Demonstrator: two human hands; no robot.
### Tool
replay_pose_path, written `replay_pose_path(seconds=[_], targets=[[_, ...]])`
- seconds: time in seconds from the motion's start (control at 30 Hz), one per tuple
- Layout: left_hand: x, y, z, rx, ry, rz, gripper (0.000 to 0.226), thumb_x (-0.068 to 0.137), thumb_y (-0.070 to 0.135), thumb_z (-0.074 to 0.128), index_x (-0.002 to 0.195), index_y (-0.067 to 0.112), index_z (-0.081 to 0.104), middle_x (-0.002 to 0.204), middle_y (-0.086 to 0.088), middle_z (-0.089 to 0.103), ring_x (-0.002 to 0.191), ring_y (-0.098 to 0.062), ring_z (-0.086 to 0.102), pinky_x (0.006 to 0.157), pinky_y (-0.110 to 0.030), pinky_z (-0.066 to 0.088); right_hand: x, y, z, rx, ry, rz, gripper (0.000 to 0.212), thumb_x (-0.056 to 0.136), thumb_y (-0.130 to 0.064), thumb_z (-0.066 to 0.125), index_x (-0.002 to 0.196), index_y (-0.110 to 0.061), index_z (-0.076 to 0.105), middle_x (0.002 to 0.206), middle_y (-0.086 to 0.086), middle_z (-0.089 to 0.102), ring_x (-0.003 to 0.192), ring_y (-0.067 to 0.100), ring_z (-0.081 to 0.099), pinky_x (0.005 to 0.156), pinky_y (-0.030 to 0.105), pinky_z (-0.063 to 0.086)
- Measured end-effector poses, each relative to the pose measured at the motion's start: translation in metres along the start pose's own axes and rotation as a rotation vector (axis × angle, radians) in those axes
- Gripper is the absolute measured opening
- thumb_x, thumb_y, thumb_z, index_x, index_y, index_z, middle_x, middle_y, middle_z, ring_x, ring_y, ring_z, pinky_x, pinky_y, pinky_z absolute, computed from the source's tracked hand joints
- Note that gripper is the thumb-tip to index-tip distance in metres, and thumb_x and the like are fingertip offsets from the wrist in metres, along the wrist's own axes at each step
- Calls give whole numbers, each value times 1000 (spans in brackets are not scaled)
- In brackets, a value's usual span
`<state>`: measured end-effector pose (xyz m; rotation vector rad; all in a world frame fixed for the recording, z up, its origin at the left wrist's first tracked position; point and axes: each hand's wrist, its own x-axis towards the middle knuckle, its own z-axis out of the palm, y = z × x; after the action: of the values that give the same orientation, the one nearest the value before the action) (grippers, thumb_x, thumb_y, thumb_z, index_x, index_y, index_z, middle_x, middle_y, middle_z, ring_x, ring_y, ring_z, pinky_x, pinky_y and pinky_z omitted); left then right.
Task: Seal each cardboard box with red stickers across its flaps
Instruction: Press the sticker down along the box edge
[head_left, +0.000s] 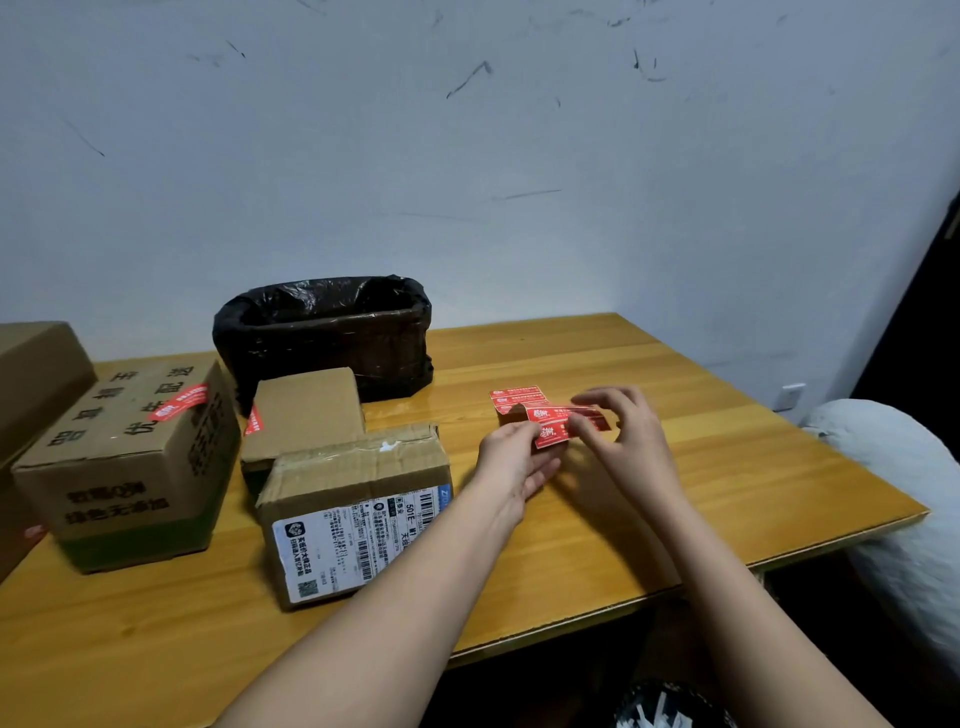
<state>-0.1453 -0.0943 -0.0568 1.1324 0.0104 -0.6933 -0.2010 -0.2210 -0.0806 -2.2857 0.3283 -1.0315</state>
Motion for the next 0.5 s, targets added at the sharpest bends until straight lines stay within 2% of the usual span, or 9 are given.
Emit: replay_pose_path(seconds=[0.1, 0.2, 0.27, 0.37, 0.5], targets=[[2, 1, 0, -7, -9, 16, 8, 98, 9, 48, 93, 13, 54, 83, -9, 66, 73, -19, 66, 72, -28, 54, 1, 1, -3, 89, -45, 149, 22, 85, -24, 71, 106, -24, 65, 106, -4, 54, 90, 10, 58, 81, 25, 43], [2, 1, 1, -18, -31, 28, 5, 96, 7, 51, 94, 11, 53, 82, -10, 66, 73, -20, 66, 74, -29, 55, 1, 0, -3, 205, -97, 199, 16, 84, -19, 73, 96, -25, 64, 85, -7, 65, 76, 5, 62, 70, 24, 46], [3, 0, 1, -31, -36, 31, 8, 95, 4, 53, 100, 10, 53, 83, -10, 67, 74, -19, 67, 73, -28, 55, 0, -1, -3, 280, -79, 176, 17, 82, -10, 73, 92, -22, 66, 81, -8, 67, 71, -1, 60, 69, 16, 46], [5, -1, 0, -46, -30, 26, 23, 93, 3, 56, 114, 9, 51, 86, -10, 67, 75, -19, 67, 69, -25, 56, 0, -2, -5, 364, -87, 142, 21, 82, -3, 72, 95, -19, 69, 86, -4, 70, 71, -6, 60, 69, 9, 45], [6, 0, 0, -68, -6, 24, 34, 92, 2, 57, 125, 7, 49, 90, -11, 66, 75, -19, 66, 64, -23, 56, 0, -3, -6, 538, -101, 201, 24, 80, 1, 73, 99, -14, 70, 91, 12, 71, 79, 3, 64, 76, 16, 51]])
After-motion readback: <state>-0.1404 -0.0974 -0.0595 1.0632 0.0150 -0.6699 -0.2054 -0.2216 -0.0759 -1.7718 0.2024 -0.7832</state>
